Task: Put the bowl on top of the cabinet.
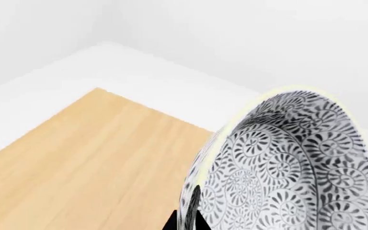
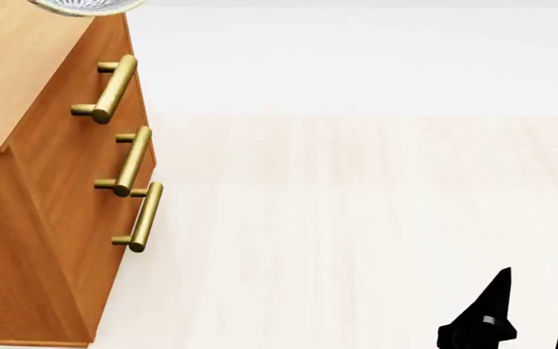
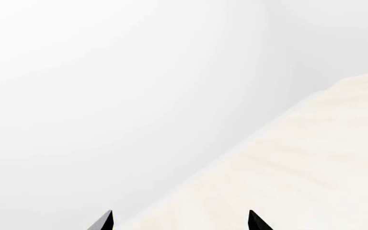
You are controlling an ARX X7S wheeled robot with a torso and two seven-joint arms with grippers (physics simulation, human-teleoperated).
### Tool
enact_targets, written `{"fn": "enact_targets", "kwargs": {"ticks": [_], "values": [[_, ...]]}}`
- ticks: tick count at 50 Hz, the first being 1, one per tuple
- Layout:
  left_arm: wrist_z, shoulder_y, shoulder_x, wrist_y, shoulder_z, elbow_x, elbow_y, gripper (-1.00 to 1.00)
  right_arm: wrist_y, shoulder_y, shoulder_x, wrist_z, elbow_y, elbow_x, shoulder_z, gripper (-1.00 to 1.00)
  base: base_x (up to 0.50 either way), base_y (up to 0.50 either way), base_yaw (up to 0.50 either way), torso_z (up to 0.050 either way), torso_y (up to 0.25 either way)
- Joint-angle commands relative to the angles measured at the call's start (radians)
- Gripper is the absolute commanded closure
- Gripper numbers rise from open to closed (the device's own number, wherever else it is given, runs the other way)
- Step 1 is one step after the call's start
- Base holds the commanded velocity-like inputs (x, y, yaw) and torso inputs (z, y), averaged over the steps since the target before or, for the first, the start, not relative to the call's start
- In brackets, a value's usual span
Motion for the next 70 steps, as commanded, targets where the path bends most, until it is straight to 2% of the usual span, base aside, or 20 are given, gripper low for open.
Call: {"fn": "enact_targets", "kwargs": {"ticks": [1, 12, 28, 36, 42, 62, 70], "values": [[0.005, -0.027, -0.004, 0.020, 0.218, -0.299, -0.007, 1.00, -0.017, -0.005, -0.015, -0.020, 0.003, -0.031, 0.014, -1.00, 0.00, 0.00, 0.00, 0.000, 0.000], [-0.034, -0.071, -0.035, 0.015, 0.179, -0.327, -0.007, 1.00, -0.024, -0.018, -0.014, -0.010, -0.013, -0.044, 0.017, -1.00, 0.00, 0.00, 0.00, 0.001, 0.001], [-0.052, -0.038, -0.051, 0.047, 0.124, -0.325, -0.007, 1.00, -0.024, -0.018, -0.015, -0.010, -0.013, -0.046, 0.022, -1.00, 0.00, 0.00, 0.00, 0.000, 0.000], [-0.129, -0.027, -0.059, 0.118, 0.093, -0.328, -0.007, 1.00, -0.028, -0.029, -0.013, -0.007, -0.027, -0.052, 0.022, -1.00, 0.00, 0.00, 0.00, 0.000, 0.000], [-0.130, -0.014, -0.064, 0.131, 0.077, -0.322, -0.007, 1.00, -0.027, -0.030, -0.014, -0.007, -0.029, -0.054, 0.022, -1.00, 0.00, 0.00, 0.00, 0.000, 0.002], [-0.229, 0.004, -0.079, 0.239, 0.073, -0.317, -0.007, 1.00, -0.023, -0.027, -0.018, -0.008, -0.024, -0.062, 0.020, -1.00, 0.00, 0.00, 0.00, 0.000, 0.000], [-0.212, 0.014, -0.087, 0.241, 0.063, -0.314, -0.007, 1.00, -0.020, -0.022, -0.021, -0.010, -0.018, -0.066, 0.017, -1.00, 0.00, 0.00, 0.00, 0.000, 0.001]]}}
